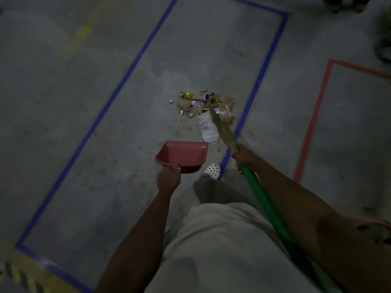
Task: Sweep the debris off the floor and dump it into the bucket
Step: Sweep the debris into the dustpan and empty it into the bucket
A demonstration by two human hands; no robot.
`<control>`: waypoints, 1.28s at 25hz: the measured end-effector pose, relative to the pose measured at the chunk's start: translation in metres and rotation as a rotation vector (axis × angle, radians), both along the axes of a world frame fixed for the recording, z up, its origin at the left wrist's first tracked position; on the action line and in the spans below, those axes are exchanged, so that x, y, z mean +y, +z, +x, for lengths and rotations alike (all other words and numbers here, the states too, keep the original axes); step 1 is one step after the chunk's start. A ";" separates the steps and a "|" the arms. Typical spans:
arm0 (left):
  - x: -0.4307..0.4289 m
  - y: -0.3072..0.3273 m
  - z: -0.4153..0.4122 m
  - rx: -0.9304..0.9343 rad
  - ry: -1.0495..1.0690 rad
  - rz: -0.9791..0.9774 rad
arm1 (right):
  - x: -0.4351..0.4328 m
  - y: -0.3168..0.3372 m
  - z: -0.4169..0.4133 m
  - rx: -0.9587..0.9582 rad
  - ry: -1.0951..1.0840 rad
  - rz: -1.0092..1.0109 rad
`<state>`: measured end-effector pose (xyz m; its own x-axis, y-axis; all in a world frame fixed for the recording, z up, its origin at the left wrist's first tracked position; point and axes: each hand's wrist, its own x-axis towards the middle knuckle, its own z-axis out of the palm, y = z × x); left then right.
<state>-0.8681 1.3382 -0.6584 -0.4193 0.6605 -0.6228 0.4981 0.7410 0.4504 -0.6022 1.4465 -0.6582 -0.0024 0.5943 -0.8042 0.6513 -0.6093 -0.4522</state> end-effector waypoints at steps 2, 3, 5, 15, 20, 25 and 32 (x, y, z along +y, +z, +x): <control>0.035 -0.009 -0.006 0.025 -0.061 0.003 | 0.038 -0.012 -0.008 0.012 -0.035 -0.011; 0.052 -0.014 -0.009 0.036 -0.092 -0.001 | 0.055 -0.018 -0.011 0.022 -0.056 -0.020; 0.094 -0.033 -0.017 0.067 -0.137 -0.020 | 0.096 -0.041 -0.021 0.021 -0.087 -0.020; 0.249 -0.340 -0.095 0.176 -0.533 -0.166 | 0.220 -0.343 -0.028 -0.166 -0.413 0.058; 0.270 -0.511 -0.127 0.287 -0.739 -0.197 | 0.226 -0.509 -0.026 -0.173 -0.470 -0.044; 0.323 -0.590 -0.123 0.336 -0.822 -0.104 | 0.203 -0.565 -0.061 -0.124 -0.325 -0.026; 0.378 -0.599 -0.088 0.388 -0.839 -0.104 | 0.142 -0.464 -0.117 0.053 -0.415 -0.030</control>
